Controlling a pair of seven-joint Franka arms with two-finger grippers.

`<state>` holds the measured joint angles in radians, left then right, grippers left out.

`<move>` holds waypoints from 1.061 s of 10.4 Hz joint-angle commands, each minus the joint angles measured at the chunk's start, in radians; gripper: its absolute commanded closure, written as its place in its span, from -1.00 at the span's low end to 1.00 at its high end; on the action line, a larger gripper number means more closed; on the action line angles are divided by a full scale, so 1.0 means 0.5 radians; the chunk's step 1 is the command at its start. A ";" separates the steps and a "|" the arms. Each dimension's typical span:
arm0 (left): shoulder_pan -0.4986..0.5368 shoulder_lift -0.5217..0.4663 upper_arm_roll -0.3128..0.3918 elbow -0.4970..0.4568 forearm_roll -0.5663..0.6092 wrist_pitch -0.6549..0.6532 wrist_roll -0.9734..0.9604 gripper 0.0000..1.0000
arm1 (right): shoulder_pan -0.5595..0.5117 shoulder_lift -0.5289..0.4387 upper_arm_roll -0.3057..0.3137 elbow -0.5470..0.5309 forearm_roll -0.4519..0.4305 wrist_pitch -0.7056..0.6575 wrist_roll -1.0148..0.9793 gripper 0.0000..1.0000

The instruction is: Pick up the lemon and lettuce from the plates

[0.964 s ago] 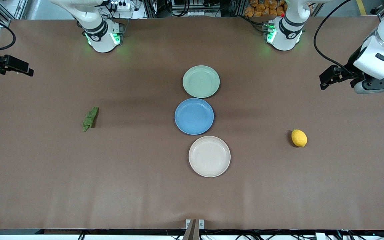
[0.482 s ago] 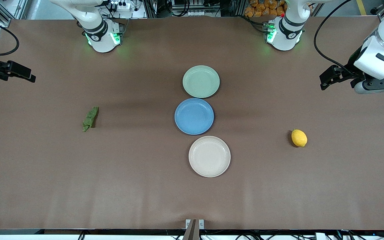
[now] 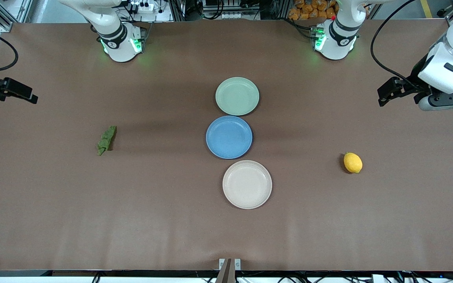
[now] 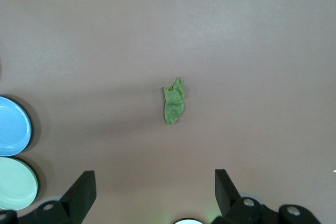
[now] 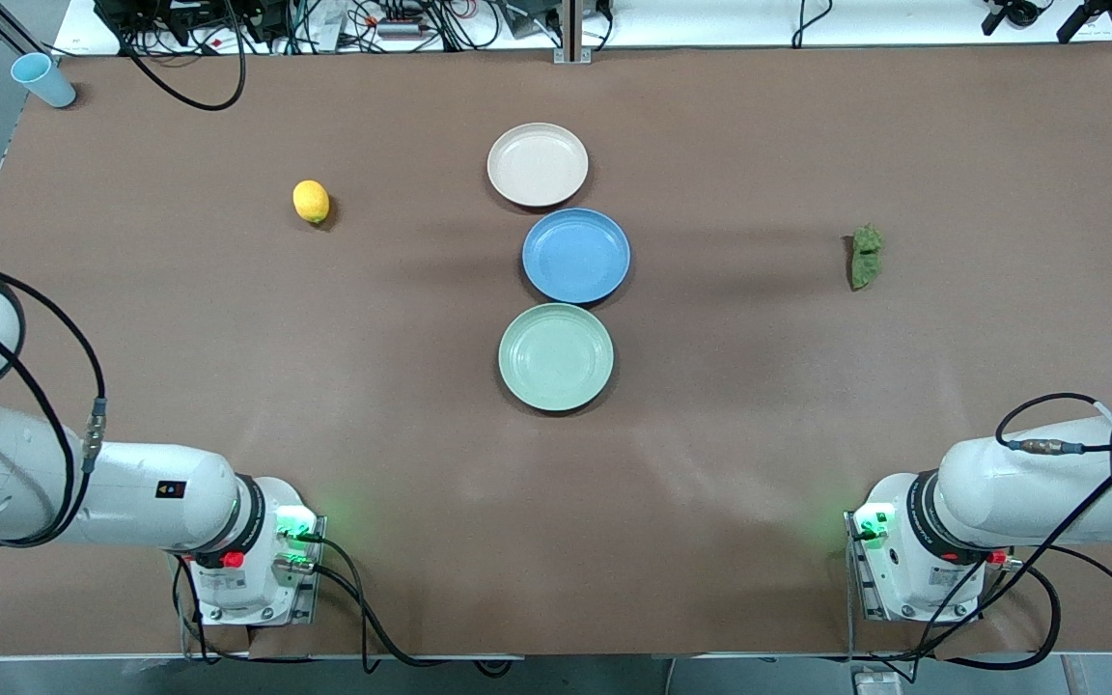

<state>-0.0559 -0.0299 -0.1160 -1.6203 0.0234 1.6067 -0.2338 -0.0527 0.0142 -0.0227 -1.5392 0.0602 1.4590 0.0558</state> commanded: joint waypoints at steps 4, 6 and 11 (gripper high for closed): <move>0.029 0.017 0.002 0.050 -0.041 -0.044 0.047 -1.00 | 0.004 0.042 -0.013 0.017 -0.047 0.012 -0.053 -1.00; 0.029 0.017 -0.001 0.050 -0.041 -0.044 0.047 -1.00 | 0.004 0.042 -0.013 0.017 -0.047 0.003 -0.053 -1.00; 0.029 0.017 -0.001 0.050 -0.041 -0.044 0.047 -1.00 | 0.007 0.042 -0.010 0.020 -0.135 -0.003 -0.072 -1.00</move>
<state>-0.0483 -0.0299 -0.1157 -1.6202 0.0234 1.6067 -0.2338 -0.0526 0.0343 -0.0258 -1.5392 0.0245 1.4643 0.0386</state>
